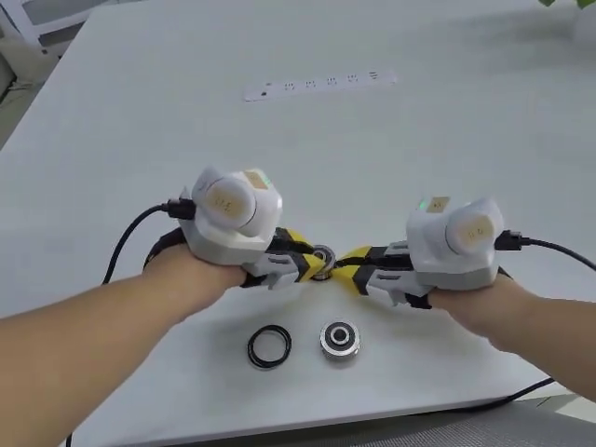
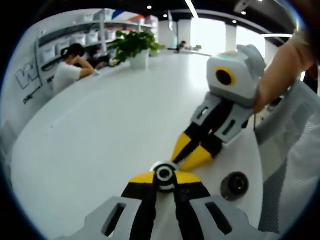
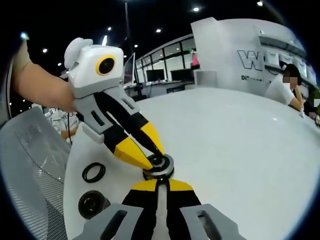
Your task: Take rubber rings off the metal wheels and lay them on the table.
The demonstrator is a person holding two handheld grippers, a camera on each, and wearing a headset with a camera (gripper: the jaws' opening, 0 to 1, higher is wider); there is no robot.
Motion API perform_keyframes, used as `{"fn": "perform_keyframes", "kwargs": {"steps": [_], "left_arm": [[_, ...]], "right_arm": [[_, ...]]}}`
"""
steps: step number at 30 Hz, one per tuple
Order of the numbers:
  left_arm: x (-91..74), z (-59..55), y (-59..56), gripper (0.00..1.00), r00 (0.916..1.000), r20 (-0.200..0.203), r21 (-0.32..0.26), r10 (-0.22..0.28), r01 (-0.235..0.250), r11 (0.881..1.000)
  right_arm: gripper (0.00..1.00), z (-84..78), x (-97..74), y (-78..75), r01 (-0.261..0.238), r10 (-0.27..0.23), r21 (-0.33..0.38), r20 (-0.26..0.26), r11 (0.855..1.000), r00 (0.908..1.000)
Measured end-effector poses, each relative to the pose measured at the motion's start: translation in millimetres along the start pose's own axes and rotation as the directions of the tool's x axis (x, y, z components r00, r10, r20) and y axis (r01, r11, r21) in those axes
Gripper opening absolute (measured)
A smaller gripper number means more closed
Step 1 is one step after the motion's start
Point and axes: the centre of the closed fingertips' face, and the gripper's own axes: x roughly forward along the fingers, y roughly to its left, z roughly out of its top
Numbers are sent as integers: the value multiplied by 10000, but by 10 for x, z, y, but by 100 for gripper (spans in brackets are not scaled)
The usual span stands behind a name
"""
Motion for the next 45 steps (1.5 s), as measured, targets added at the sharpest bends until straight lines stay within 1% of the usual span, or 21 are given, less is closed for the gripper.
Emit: {"fn": "perform_keyframes", "kwargs": {"steps": [6, 10, 12, 13, 15, 19, 20, 21, 22, 25, 26, 27, 29, 35, 45], "left_arm": [[-1, 0, -8, 14, 9999, -15, 10, 108, -108, 9999], [0, -7, -16, 13, 9998, -56, 170, 208, -207, 9996], [0, -8, -18, 13, 9996, -71, 237, 261, -259, 9994], [0, -9, -19, 13, 9996, -75, 251, 279, -277, 9993], [2, -9, -21, 13, 9995, -88, 306, 296, -293, 9991], [2, -8, -38, 12, 9994, -172, 434, 317, -309, 9986], [2, -9, -39, 12, 9993, -177, 449, 326, -318, 9985], [-1, -10, -49, 12, 9993, -180, 453, 316, -307, 9985], [0, -10, -54, 12, 9993, -186, 473, 330, -321, 9984], [-1, -12, -58, 12, 9991, -235, 520, 360, -347, 9980], [-1, -12, -60, 12, 9990, -240, 527, 368, -355, 9980], [0, -13, -57, 12, 9990, -246, 538, 381, -367, 9979], [-1, -14, -58, 12, 9989, -250, 530, 388, -374, 9979], [-1, -14, -65, 12, 9990, -263, 540, 368, -354, 9979], [-1, -15, -70, 12, 9988, -320, 571, 358, -339, 9978]], "right_arm": [[0, -2, 7, -17, 206, -206, 10, -88, 9998, 9997], [0, -2, 1, -28, 255, -252, 284, -121, 9993, 9996], [0, -1, 0, -37, 276, -274, 724, -38, 9970, 9996], [0, 1, -2, -41, 263, -276, 1212, 84, 9923, 9996], [0, 12, -16, -58, 275, -327, 1699, 282, 9851, 9991], [0, 30, -53, -75, 305, -404, 2131, 424, 9766, 9983], [0, 54, -62, -96, 343, -494, 2344, 587, 9715, 9971], [0, 72, -71, -131, 502, -690, 2442, 690, 9684, 9952], [0, 91, -74, -112, 302, -534, 2717, 783, 9619, 9955], [0, 103, -79, -100, 275, -497, 2647, 777, 9639, 9957], [0, 125, -79, -89, 201, -459, 2744, 880, 9614, 9951], [0, 134, -83, -91, 213, -490, 2838, 907, 9587, 9947], [0, 141, -86, -67, 75, -365, 2909, 944, 9567, 9949], [0, 165, -101, 4, 50, -323, 2885, 901, 9575, 9954], [0, 185, -106, 35, -53, -215, 2957, 876, 9553, 9959]]}}
